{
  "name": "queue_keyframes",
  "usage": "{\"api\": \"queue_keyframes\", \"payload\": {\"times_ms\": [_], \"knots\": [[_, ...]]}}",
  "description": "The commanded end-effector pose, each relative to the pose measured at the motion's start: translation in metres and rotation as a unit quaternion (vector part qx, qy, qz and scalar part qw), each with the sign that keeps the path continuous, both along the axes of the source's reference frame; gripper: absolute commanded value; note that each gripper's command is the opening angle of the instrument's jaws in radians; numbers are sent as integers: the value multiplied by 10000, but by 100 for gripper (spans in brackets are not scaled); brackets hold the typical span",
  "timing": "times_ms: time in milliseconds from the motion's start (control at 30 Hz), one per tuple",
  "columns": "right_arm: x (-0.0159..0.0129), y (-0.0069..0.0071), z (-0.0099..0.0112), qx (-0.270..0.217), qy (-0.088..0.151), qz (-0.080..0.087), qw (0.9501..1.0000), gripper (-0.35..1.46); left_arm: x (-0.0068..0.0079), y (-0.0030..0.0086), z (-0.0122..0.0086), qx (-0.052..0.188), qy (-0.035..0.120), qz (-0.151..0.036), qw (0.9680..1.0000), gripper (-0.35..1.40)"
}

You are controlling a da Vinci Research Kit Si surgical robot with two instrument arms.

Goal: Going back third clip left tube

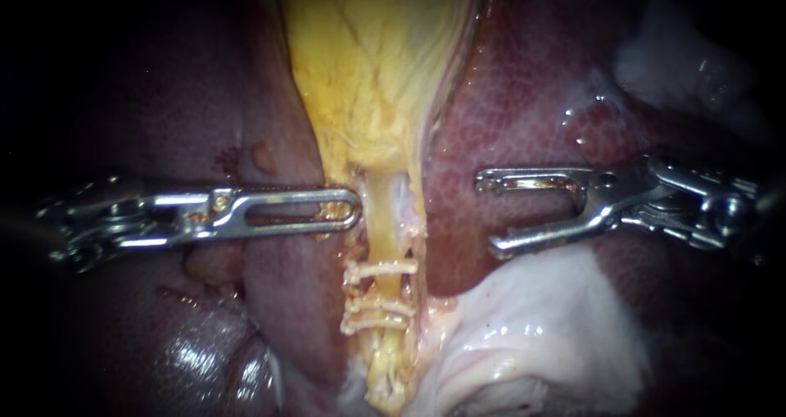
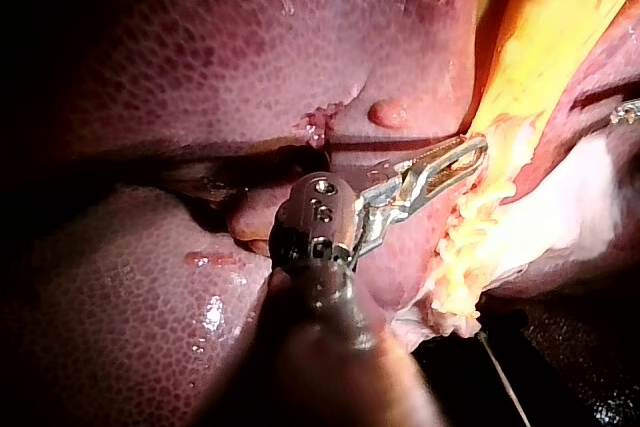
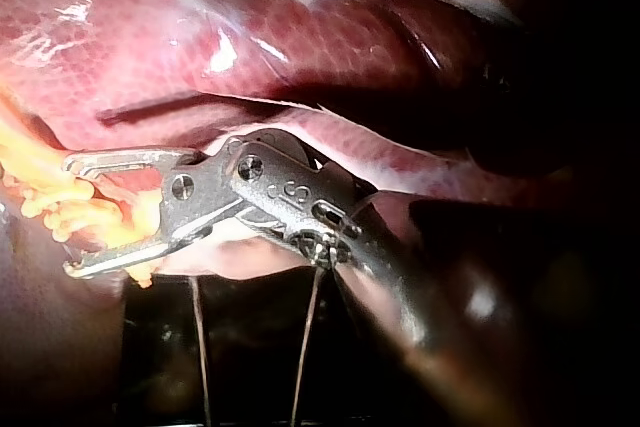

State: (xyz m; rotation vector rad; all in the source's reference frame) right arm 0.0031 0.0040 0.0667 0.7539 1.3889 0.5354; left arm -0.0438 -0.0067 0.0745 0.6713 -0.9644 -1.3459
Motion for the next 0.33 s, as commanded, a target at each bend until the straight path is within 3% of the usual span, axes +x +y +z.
{"api": "queue_keyframes", "payload": {"times_ms": [33,333], "knots": [[0,0,-1,0,0,0,10000,60,0,0,0,2,-7,8,10000,-35],[2,-1,-2,0,-2,3,10000,60,3,1,-1,6,-13,16,10000,-35]]}}
